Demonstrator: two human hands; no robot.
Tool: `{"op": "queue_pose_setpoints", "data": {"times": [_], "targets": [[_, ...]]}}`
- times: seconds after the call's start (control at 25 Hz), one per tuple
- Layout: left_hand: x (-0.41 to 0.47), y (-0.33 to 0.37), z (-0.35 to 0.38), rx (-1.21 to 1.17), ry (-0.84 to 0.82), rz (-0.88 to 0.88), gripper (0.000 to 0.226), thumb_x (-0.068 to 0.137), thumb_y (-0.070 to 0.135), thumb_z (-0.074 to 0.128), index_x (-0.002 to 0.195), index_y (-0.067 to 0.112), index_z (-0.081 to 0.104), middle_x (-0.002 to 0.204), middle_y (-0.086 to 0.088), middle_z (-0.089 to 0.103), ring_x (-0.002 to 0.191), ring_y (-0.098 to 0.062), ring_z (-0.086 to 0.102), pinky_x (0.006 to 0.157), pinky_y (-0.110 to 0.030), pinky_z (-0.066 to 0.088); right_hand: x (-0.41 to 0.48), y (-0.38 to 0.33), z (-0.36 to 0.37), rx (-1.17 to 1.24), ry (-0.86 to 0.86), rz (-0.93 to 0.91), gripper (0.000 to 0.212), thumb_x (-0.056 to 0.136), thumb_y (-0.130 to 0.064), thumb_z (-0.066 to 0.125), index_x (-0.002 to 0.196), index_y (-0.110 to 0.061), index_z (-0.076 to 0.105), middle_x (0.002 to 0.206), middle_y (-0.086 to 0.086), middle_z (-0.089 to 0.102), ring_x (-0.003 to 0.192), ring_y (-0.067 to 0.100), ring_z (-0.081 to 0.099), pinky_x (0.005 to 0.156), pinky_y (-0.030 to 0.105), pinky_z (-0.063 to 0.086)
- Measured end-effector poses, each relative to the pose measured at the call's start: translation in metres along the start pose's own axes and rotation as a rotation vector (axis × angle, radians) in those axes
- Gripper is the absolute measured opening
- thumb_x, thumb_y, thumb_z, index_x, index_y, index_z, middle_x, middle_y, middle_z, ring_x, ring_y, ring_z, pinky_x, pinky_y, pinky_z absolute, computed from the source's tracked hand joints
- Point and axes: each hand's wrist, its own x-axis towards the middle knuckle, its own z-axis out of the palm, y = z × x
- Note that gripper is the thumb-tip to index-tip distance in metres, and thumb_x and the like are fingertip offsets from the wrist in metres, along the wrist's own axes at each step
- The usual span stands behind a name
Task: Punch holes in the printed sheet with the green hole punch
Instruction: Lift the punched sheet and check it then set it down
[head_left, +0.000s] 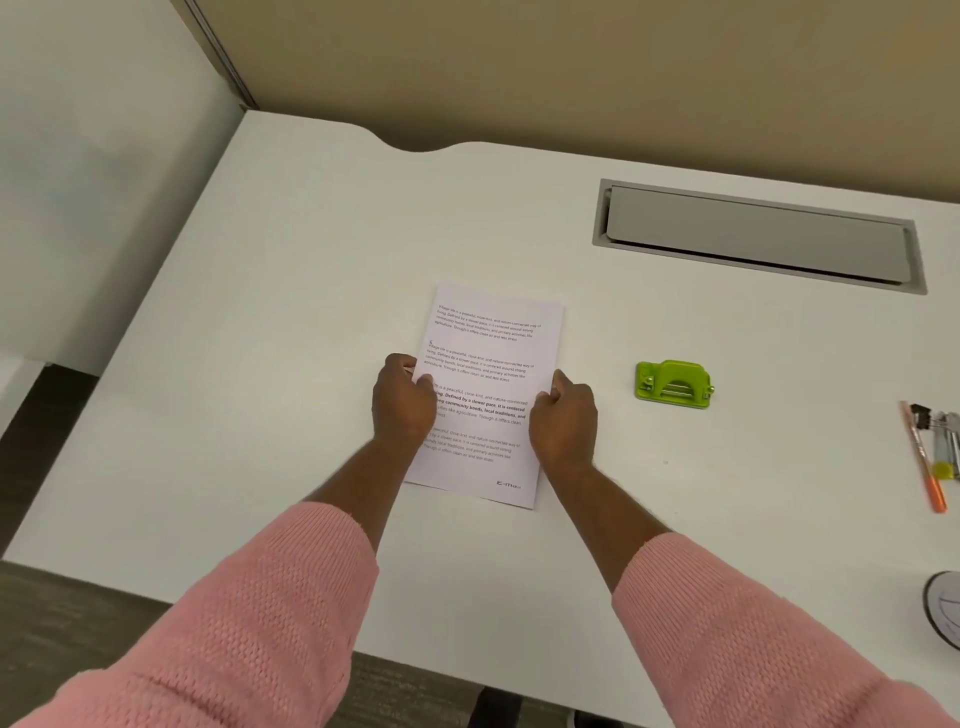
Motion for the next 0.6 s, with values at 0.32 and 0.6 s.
{"op": "queue_pose_setpoints", "data": {"times": [0.32,0.6], "targets": [[0.000,-0.001,0.004,0.131,0.035,0.037,0.040,0.091,0.014,0.063,0.130,0.006,0.057,0.127,-0.014,0.055,0.123,-0.032,0.050,0.102,-0.042,0.044,0.002,0.006,0.002,-0.111,-0.029,-0.003,0.035,0.095,-0.011,0.050,0.070,-0.027,0.031,0.090,0.008,0.047,0.079,0.024,0.047,0.072,0.027,0.037],[-0.022,0.008,0.006,0.201,0.083,0.091,0.048,0.091,0.019,0.063,0.136,0.005,0.054,0.133,-0.015,0.051,0.127,-0.033,0.045,0.109,-0.044,0.039,-0.009,0.020,-0.021,0.084,-0.027,0.038,0.036,0.098,-0.014,0.055,0.134,-0.009,0.059,0.113,0.006,0.059,0.104,0.019,0.062,0.094,0.024,0.044]]}}
